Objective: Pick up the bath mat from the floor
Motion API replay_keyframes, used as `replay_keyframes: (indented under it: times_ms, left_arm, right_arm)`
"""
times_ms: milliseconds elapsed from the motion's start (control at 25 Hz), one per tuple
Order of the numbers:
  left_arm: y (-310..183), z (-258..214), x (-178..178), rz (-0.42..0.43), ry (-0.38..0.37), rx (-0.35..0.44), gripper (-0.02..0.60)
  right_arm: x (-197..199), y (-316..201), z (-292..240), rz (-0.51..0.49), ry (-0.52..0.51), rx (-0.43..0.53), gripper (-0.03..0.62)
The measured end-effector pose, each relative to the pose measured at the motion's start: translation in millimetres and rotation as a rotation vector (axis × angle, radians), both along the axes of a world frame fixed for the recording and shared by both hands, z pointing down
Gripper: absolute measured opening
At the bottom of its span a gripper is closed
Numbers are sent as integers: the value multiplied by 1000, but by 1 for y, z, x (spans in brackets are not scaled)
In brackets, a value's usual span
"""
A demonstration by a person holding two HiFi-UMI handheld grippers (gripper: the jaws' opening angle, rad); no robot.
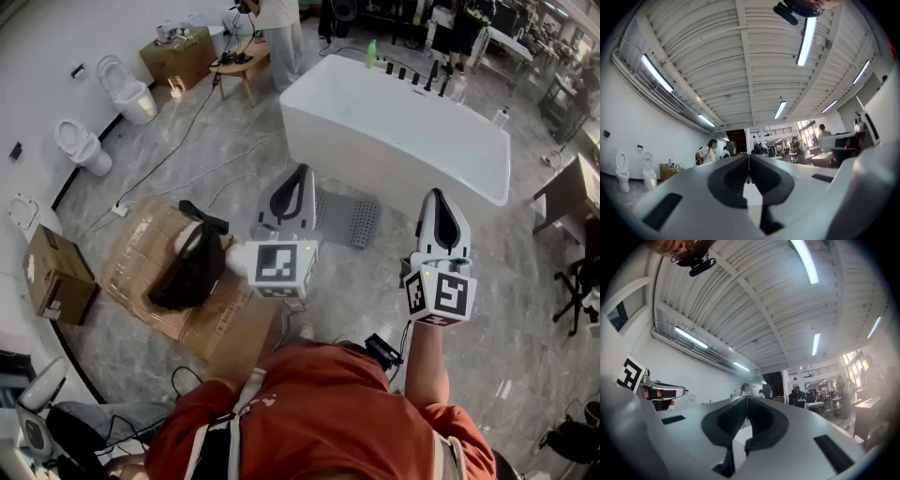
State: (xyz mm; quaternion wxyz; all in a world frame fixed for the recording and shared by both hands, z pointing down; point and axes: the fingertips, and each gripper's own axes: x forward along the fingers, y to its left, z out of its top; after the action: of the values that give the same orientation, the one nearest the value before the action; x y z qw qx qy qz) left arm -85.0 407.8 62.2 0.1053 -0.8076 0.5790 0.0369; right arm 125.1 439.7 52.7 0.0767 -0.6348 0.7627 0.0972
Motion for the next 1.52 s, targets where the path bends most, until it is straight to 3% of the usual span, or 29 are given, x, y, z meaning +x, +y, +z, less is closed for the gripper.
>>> replay_keyframes:
  times_ms: [640,1520]
  left_arm:
    - [4,12,63,29,-14,-9,17]
    - [-8,24,112,28,-29,-14,17]
  right_arm:
    - [46,7,14,-5,-20,-13,13]
    - [95,-3,33,9,-15,-33,14]
